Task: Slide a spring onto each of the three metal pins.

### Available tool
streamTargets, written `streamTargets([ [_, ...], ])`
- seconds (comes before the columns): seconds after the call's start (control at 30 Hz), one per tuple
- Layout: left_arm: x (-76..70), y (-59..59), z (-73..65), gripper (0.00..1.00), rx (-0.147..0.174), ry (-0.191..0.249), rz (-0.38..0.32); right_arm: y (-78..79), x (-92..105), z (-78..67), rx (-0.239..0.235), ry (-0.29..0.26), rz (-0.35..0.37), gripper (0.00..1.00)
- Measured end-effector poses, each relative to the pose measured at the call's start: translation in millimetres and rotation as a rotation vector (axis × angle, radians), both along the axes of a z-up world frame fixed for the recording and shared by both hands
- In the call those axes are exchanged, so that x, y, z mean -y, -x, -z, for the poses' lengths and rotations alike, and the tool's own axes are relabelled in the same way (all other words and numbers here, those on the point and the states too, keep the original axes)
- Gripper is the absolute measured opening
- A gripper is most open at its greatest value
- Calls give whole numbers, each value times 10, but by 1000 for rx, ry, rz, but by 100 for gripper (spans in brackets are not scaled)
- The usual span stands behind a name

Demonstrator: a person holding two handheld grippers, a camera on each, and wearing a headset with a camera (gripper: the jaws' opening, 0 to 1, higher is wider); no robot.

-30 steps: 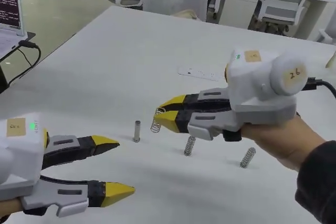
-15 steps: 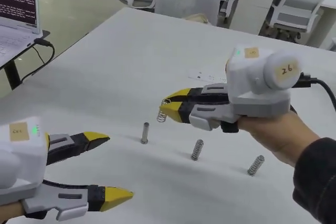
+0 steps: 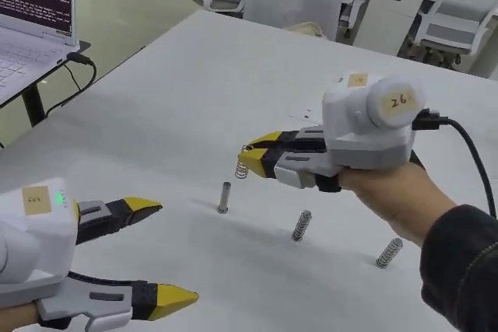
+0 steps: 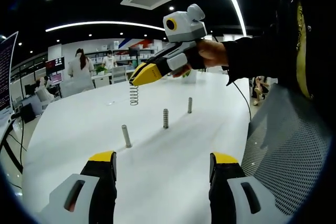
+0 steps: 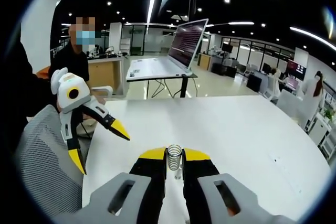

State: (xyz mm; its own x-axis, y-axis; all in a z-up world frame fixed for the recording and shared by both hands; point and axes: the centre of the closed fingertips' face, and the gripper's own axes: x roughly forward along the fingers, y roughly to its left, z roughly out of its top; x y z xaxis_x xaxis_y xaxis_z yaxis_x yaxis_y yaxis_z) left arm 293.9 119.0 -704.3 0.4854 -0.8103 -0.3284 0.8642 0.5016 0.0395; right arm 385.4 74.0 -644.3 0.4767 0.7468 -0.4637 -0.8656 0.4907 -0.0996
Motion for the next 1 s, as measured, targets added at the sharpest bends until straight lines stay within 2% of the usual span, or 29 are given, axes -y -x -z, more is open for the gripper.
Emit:
streamTargets([
  [0.2,-5,4,-4,68,1,0,1,-90,-38,68,-8,7,17,8],
  [0.47,-12,11,14,68,-4,-2,3,-190,-49,225,-55,10,50,8],
  [1.0,-15,3,36,67,-12,-3,7,-310,-77,339,-66,6,69,8],
])
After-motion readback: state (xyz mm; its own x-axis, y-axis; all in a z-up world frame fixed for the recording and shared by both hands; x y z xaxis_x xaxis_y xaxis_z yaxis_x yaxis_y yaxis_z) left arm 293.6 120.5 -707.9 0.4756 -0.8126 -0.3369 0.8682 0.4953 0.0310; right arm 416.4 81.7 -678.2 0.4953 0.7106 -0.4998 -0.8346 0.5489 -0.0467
